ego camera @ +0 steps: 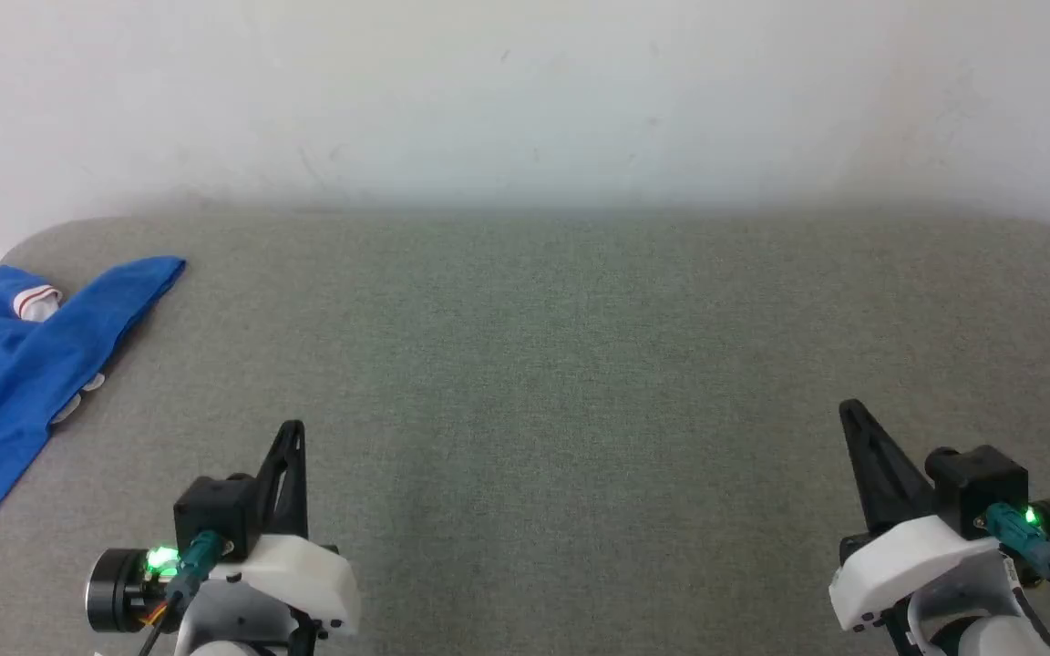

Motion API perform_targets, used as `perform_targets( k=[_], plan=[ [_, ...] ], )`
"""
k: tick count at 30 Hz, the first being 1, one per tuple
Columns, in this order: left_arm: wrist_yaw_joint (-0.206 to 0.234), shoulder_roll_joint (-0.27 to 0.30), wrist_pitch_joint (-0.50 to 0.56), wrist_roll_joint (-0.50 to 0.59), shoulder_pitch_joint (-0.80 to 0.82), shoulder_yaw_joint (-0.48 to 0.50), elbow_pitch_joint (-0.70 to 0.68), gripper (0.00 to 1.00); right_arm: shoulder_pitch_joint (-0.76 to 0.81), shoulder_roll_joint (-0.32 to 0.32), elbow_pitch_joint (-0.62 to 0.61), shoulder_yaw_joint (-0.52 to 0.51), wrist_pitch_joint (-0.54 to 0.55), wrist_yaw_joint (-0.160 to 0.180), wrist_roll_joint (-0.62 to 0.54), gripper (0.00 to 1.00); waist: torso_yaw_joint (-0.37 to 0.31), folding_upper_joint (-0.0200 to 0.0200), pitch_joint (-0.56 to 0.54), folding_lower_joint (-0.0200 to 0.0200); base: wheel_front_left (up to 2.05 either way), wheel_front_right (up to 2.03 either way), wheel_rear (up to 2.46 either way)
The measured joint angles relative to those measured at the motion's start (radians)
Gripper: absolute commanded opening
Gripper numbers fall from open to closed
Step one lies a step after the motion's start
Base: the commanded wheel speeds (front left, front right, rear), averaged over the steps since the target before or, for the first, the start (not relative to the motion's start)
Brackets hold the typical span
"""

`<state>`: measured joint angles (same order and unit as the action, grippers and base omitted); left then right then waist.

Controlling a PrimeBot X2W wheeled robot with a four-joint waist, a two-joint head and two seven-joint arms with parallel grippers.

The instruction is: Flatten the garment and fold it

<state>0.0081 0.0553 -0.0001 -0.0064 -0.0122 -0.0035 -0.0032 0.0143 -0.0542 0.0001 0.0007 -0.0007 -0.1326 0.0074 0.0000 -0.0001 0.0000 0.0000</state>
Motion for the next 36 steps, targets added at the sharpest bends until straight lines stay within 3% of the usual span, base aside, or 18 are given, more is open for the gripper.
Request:
perform_targets(
  k=[2,3,36],
  plan=[
    [0.0,0.0,0.0,0.0,0.0,0.0,0.0,0.0,0.0,0.0,0.0,0.0,0.0,0.0,0.0,0.0,0.0,0.0,0.0,0.0,0.0,0.0,0.0],
    [0.0,0.0,0.0,0.0,0.0,0.0,0.0,1.0,0.0,0.0,0.0,0.0,0.0,0.0,0.0,1.0,0.0,0.0,0.0,0.0,0.0,0.0,0.0],
    [0.002,0.0,-0.054,-0.01,-0.01,-0.016,-0.007,1.0,0.011,-0.001,0.011,-0.04,-0.054,0.0,0.028,1.0,0.054,0.0,-0.001,0.0,0.0,0.0,0.0]
  ],
)
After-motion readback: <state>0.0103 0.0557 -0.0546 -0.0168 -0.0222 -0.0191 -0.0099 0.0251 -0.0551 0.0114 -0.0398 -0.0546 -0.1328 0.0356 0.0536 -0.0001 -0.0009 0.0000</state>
